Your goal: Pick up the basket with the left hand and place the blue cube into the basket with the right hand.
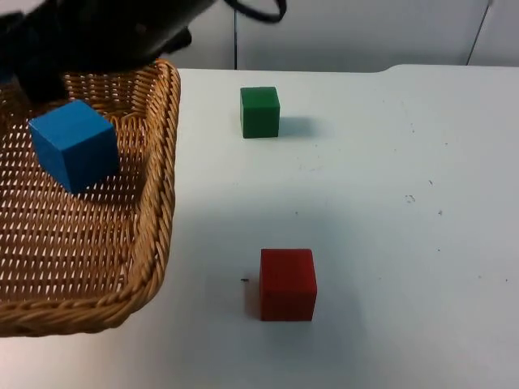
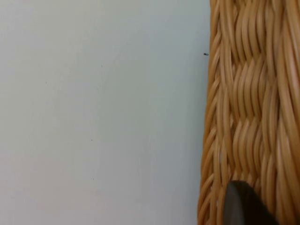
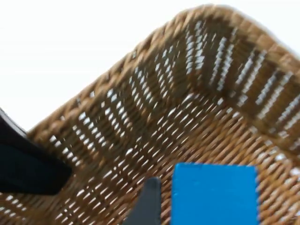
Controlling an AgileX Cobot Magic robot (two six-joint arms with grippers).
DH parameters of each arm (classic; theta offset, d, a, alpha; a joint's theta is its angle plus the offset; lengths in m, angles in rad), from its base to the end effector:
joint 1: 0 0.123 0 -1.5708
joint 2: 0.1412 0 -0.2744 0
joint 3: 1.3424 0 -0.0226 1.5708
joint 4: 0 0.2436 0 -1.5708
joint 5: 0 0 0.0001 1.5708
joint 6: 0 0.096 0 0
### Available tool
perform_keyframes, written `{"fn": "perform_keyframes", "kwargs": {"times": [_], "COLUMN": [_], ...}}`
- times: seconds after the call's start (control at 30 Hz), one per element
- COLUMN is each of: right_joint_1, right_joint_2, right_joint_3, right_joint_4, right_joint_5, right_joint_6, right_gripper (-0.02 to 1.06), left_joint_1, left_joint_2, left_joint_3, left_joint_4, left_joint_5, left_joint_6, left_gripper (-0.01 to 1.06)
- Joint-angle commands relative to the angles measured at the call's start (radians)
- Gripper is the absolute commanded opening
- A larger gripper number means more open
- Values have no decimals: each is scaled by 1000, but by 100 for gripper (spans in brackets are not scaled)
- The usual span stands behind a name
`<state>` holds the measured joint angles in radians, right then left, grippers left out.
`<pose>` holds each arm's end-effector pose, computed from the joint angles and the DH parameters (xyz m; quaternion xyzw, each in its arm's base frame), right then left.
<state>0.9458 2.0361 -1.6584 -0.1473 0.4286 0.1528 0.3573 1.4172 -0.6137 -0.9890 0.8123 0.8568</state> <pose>0.2789 0.3766 0.2374 -0.3953 0.8191 0.1678 0.3803 0.2263 0.0223 0.1823 -0.0917 0.9316 -0.2779 0.2156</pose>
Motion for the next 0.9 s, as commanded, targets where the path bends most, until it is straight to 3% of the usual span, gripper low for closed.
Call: {"fn": "perform_keyframes", "kwargs": {"times": [0.0,0.13,0.5,0.7,0.87], "right_joint_1": [5,5,5,5,5], "right_joint_2": [-75,-210,-461,-598,-731], "right_joint_3": [-8,-8,12,199,430], "right_joint_4": [-41,-43,-31,-33,-30], "right_joint_5": [32,70,138,71,-57], "right_joint_6": [-5,-85,-163,-170,-153], "right_gripper": [80,77,77,77,77], "left_joint_1": [1,0,-4,-4,-19], "left_joint_2": [-2,-2,39,130,217], "left_joint_3": [-1,-1,-31,-98,-135], "left_joint_4": [-35,-42,-79,-90,-119], "left_joint_5": [19,-6,-27,-22,-23], "left_joint_6": [0,0,30,30,90], "left_gripper": [0,0,0,0,0]}}
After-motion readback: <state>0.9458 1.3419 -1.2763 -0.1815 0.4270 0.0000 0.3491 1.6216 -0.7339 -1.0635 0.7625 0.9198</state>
